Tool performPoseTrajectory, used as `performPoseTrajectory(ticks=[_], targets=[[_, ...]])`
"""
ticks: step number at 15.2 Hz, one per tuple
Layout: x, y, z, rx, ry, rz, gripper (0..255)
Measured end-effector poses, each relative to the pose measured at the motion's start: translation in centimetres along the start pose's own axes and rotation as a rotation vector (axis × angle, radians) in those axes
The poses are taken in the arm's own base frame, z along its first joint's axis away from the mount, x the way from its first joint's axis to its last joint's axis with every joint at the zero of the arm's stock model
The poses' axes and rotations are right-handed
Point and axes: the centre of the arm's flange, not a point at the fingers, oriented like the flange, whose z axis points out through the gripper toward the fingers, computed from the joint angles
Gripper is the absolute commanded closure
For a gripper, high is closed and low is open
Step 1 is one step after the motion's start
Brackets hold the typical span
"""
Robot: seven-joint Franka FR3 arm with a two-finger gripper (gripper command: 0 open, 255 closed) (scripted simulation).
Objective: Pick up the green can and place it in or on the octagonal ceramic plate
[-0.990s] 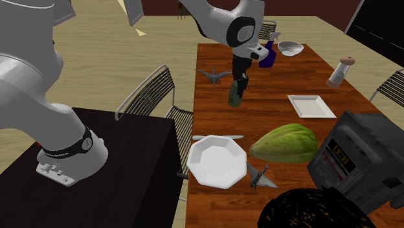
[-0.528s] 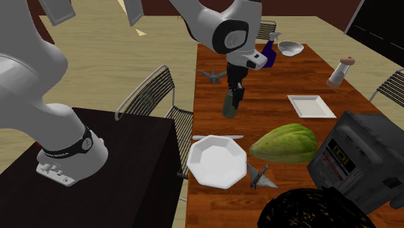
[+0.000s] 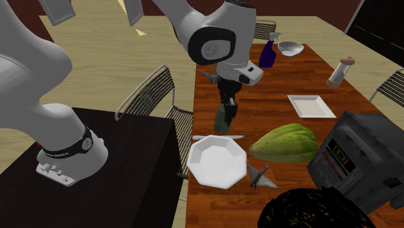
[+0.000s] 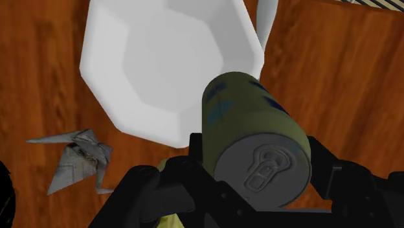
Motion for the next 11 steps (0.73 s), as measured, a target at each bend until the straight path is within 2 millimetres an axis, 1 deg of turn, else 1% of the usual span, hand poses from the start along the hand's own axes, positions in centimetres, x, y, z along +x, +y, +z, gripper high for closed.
performPoseTrajectory(ticks=[3, 5, 6, 8, 11], targets=[[-1.7, 3.8, -0.5, 0.0, 0.0, 0.001, 255], [-2.8, 6.0, -0.7, 0.0, 0.0, 0.0, 255], [-3.1, 6.7, -0.5, 0.0, 0.0, 0.0, 255], [-3.3, 7.0, 0.1, 0.0, 0.0, -0.001, 255], [-3.4, 7.2, 1.7, 0.0, 0.0, -0.002, 255]])
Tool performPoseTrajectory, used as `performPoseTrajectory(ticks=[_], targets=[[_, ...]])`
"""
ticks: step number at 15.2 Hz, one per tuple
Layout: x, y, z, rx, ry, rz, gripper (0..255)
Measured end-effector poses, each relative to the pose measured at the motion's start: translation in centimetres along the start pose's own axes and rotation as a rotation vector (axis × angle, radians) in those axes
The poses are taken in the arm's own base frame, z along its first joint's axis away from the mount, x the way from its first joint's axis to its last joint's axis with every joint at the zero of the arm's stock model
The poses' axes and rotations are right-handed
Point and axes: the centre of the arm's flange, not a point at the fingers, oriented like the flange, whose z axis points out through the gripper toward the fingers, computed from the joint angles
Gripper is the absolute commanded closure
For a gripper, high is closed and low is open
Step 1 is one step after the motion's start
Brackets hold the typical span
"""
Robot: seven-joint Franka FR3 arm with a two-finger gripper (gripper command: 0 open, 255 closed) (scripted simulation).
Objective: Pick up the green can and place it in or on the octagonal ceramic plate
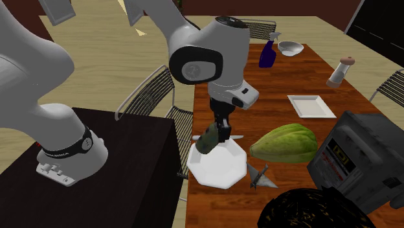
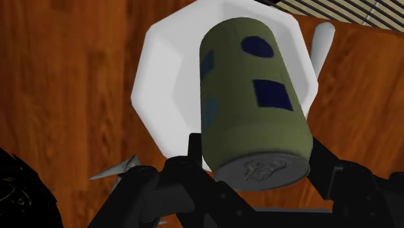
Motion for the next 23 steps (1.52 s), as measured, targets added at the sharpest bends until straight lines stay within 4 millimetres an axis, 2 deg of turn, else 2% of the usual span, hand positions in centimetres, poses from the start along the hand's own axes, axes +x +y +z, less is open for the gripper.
performPoseTrajectory(ticks=[13, 19, 20, 23], targets=[[-0.1, 0.0, 6.9, 0.0, 0.0, 0.0, 255], [0.2, 0.0, 7.2, -0.001, 0.008, 0.0, 255], [0.1, 0.0, 7.2, -0.001, 0.008, 0.0, 0], [-0.1, 0.0, 7.4, 0.0, 0.002, 0.0, 0]])
